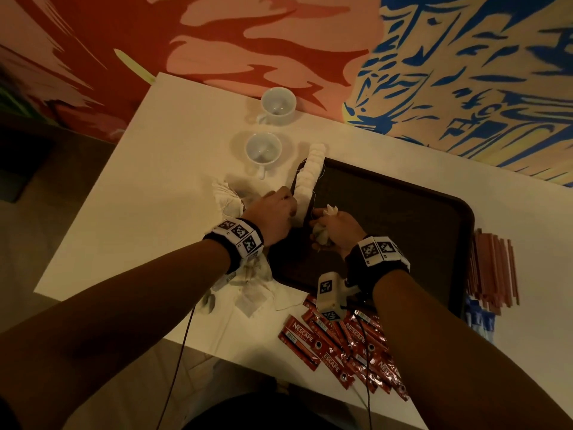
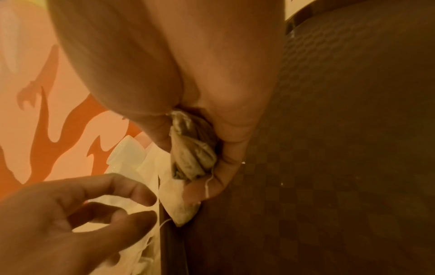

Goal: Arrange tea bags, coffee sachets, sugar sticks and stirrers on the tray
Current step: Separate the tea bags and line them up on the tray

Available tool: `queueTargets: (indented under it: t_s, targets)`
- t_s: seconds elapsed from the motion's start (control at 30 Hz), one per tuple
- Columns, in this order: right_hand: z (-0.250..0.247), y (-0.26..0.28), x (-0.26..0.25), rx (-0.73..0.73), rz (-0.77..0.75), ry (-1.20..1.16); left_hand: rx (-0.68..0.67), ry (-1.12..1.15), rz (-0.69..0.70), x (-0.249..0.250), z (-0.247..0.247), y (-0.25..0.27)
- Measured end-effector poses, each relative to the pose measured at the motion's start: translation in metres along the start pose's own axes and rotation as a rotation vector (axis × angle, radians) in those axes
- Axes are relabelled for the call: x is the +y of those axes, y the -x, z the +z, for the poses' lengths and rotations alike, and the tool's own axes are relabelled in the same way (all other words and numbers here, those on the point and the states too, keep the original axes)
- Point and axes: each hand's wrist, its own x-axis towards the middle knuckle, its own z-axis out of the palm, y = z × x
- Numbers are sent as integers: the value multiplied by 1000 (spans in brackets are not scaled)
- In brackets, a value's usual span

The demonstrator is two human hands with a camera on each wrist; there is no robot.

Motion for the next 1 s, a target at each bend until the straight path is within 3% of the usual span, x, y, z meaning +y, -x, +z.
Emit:
queueTargets:
  t_s: [0.23,0.4,0.63,0.87,1.0]
  targets:
    - [-29,58,7,-55,-125,-267,147,419,-77,32,-39,31]
    - [-46,101,12,-170,-215,-411,147,644,-52,69,-61,58]
    - [-71,151,24,-185,-399,-361,138,775,-42,126,-85,97]
    - [-82,175,41,-11,-583,-231,61,957,-36,161,-87,126]
    - [-83,186,54,-60,-598,-252,83,961,-48,171,-80,139]
